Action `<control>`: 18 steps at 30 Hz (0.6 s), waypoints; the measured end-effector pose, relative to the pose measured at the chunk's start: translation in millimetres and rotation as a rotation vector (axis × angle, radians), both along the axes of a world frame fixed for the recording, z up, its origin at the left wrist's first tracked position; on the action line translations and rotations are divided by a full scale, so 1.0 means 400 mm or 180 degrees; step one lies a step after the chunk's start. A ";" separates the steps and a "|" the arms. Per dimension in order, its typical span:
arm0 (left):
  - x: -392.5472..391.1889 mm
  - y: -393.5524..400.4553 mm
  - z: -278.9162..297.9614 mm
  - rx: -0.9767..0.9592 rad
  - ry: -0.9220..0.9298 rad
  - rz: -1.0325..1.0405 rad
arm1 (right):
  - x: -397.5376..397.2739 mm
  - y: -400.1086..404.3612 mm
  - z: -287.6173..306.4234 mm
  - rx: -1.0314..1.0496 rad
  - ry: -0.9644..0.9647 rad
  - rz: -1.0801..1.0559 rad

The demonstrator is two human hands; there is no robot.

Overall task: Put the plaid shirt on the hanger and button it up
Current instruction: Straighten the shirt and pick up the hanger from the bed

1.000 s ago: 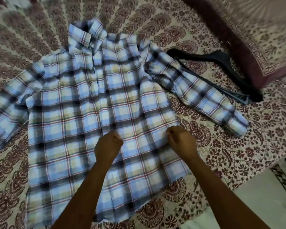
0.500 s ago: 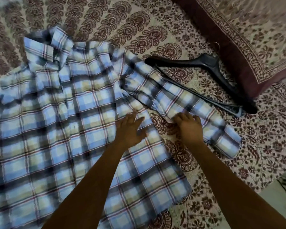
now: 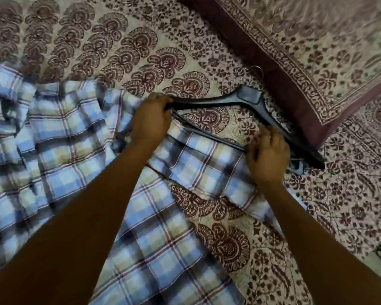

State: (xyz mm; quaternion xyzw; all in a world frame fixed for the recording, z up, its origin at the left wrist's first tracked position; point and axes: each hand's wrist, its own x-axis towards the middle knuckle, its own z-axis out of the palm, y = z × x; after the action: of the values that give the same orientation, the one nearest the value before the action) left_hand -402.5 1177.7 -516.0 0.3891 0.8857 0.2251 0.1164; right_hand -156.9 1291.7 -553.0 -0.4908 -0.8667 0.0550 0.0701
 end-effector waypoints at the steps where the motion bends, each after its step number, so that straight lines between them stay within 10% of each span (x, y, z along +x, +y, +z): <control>1: -0.017 0.035 -0.007 -0.0335 0.0196 -0.0181 | -0.009 0.027 -0.003 -0.0023 -0.0040 -0.0058; 8: -0.084 0.193 -0.035 -0.1553 0.0884 -0.0741 | -0.034 0.185 -0.030 -0.0233 -0.0422 -0.0565; 18: -0.186 0.234 -0.018 0.0279 0.1387 0.0013 | -0.105 0.197 0.031 0.0517 0.0835 -0.0691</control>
State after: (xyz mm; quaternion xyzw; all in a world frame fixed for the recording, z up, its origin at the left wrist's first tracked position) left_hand -476.7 1271.1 -523.2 0.4315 0.8800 0.1742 -0.0951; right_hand -198.9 1370.7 -540.7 -0.5628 -0.7937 0.0405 0.2274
